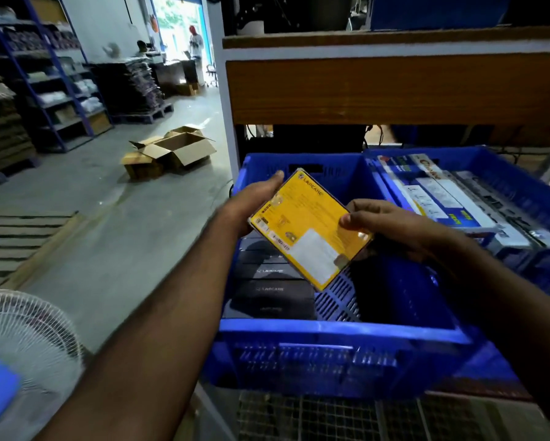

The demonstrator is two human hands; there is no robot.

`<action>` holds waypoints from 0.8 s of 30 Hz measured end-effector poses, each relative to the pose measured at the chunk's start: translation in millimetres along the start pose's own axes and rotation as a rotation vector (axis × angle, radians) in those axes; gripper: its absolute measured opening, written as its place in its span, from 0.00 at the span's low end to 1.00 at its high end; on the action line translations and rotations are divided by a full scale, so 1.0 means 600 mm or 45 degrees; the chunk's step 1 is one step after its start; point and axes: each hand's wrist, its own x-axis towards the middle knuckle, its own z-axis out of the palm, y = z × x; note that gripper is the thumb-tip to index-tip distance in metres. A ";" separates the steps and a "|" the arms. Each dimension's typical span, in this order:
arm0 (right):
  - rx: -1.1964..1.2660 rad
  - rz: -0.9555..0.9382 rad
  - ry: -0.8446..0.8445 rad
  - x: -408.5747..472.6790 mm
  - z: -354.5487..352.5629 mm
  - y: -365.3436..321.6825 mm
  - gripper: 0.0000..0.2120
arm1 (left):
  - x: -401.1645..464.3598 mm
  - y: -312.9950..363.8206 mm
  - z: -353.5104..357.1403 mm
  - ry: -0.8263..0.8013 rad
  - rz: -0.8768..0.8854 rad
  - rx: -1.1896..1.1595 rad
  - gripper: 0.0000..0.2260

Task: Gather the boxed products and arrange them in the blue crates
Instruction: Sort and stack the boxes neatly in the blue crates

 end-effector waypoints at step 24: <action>-1.306 -0.160 -0.450 0.024 0.173 0.045 0.13 | 0.001 -0.012 0.005 0.000 -0.033 0.246 0.11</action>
